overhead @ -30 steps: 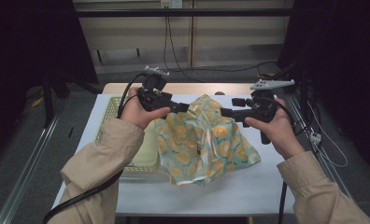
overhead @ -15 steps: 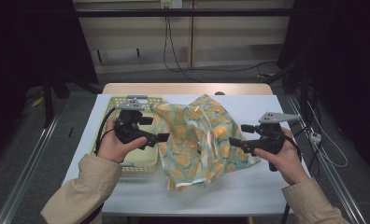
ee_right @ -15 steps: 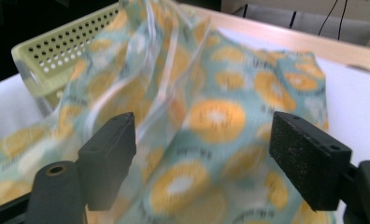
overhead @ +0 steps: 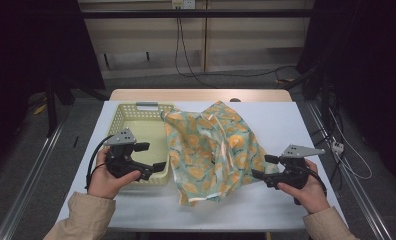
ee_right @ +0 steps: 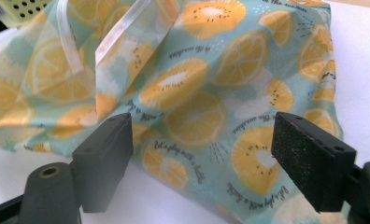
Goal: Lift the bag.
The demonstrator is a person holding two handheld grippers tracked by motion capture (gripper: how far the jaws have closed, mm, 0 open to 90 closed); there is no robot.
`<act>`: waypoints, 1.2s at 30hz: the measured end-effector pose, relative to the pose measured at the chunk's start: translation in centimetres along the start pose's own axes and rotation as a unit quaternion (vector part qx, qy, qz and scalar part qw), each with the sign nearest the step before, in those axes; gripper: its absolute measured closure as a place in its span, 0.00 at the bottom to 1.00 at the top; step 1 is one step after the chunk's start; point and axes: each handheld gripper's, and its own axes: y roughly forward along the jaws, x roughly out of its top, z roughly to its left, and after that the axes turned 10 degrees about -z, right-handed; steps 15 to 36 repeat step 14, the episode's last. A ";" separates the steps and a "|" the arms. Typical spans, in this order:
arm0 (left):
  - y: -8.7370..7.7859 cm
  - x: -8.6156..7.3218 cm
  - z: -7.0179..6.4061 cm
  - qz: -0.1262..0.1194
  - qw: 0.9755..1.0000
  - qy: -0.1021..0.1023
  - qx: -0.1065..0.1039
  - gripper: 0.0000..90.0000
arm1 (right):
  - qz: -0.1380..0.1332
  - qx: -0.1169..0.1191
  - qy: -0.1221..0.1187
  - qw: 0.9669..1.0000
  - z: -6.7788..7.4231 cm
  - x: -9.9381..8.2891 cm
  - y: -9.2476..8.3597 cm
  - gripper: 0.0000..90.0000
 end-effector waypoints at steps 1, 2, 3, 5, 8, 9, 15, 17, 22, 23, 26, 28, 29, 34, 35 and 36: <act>-0.1 -0.5 -0.1 -0.006 1.000 -0.001 0.002 0.08 | -0.002 0.000 -0.001 1.000 0.0 -0.2 -0.1 0.24; -0.3 -0.9 -0.1 -0.007 1.000 -0.002 0.001 0.08 | -0.006 -0.001 0.000 1.000 -0.1 -0.4 -0.2 0.24; -0.4 -1.3 -0.1 -0.013 1.000 -0.005 -0.003 0.08 | -0.014 0.001 0.005 1.000 -0.1 -0.7 -0.4 0.24; -0.5 -1.8 0.1 0.005 1.000 -0.002 0.004 0.09 | -0.012 0.002 0.012 1.000 -0.4 -1.2 -0.4 0.22; -0.7 -2.3 0.3 -0.001 1.000 0.004 0.015 0.08 | -0.012 -0.011 0.011 1.000 -0.5 -1.7 -0.5 0.21; -0.8 -2.4 0.4 0.003 1.000 0.003 0.017 0.08 | -0.013 -0.011 0.009 1.000 -0.6 -1.8 -0.6 0.21; -0.7 -3.1 0.7 0.002 1.000 -0.002 0.019 0.08 | -0.015 -0.020 0.010 1.000 -0.9 -2.3 -1.0 0.20; -0.7 -3.1 0.7 0.002 1.000 -0.002 0.019 0.08 | -0.015 -0.020 0.010 1.000 -0.9 -2.3 -1.0 0.20; -0.7 -3.1 0.7 0.002 1.000 -0.002 0.019 0.08 | -0.015 -0.020 0.010 1.000 -0.9 -2.3 -1.0 0.20; -0.7 -3.1 0.7 0.002 1.000 -0.002 0.019 0.08 | -0.015 -0.020 0.010 1.000 -0.9 -2.3 -1.0 0.20; -0.7 -3.1 0.7 0.002 1.000 -0.002 0.019 0.08 | -0.015 -0.020 0.010 1.000 -0.9 -2.3 -1.0 0.20; -0.7 -3.1 0.7 0.002 1.000 -0.002 0.019 0.08 | -0.015 -0.020 0.010 1.000 -0.9 -2.3 -1.0 0.20; -0.7 -3.1 0.7 0.002 1.000 -0.002 0.019 0.08 | -0.015 -0.020 0.010 1.000 -0.9 -2.3 -1.0 0.20; -0.7 -3.1 0.7 0.002 1.000 -0.002 0.019 0.08 | -0.015 -0.020 0.010 1.000 -0.9 -2.3 -1.0 0.20; -0.7 -3.1 0.7 0.002 1.000 -0.002 0.019 0.08 | -0.015 -0.020 0.010 1.000 -0.9 -2.3 -1.0 0.20; -0.7 -3.1 0.7 0.002 1.000 -0.002 0.019 0.08 | -0.015 -0.020 0.010 1.000 -0.9 -2.3 -1.0 0.20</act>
